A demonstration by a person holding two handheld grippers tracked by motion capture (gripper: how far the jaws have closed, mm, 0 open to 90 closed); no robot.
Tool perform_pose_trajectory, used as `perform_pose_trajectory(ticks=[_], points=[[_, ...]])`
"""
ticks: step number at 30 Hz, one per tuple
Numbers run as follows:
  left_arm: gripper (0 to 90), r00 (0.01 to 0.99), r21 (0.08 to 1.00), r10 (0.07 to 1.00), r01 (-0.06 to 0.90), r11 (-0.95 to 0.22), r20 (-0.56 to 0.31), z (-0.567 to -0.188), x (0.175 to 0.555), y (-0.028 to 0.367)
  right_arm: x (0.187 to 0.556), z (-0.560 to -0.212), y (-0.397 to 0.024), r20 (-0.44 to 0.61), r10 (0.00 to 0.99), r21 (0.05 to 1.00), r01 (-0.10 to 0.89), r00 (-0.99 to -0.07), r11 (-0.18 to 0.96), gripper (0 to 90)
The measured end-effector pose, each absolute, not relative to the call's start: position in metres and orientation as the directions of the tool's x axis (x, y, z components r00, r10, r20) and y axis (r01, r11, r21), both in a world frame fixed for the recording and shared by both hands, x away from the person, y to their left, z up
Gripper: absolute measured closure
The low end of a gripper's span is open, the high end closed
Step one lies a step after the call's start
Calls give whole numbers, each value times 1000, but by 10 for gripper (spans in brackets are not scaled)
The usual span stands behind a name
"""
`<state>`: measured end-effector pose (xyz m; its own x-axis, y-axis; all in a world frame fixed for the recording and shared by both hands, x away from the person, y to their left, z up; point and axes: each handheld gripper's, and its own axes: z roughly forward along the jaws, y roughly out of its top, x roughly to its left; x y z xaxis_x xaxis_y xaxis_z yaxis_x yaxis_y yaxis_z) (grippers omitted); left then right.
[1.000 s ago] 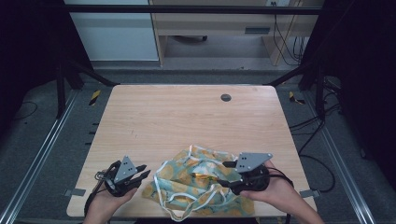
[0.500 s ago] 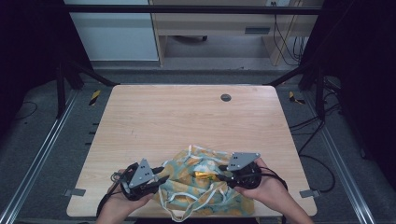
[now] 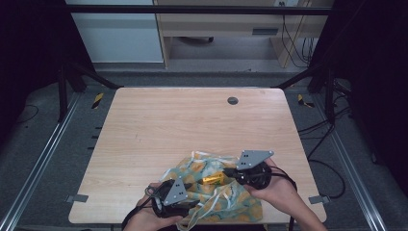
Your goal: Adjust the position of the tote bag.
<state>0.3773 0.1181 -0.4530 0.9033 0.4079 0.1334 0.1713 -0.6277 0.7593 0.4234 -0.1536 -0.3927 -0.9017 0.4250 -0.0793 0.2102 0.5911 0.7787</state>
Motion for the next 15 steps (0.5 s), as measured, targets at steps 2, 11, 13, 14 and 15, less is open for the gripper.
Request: perform_pose_trajectory(ticks=[2, 11, 13, 14, 15], points=[[412, 906, 759, 400, 160, -631, 141, -455, 378, 113, 427, -389, -153, -80, 430, 787, 208, -899, 581, 900], [326, 890, 793, 413, 105, -600, 194, -447, 381, 108, 430, -382, -148, -82, 424, 794, 198, -902, 574, 900], [322, 893, 791, 399, 87, -606, 207, -446, 382, 106, 429, -382, -148, -81, 423, 795, 198, -902, 574, 900], [317, 896, 787, 391, 83, -611, 210, -446, 384, 106, 429, -382, -148, -81, 423, 795, 197, -903, 573, 900], [310, 898, 790, 390, 85, -608, 204, -447, 385, 106, 429, -381, -148, -81, 423, 795, 197, -903, 573, 900]])
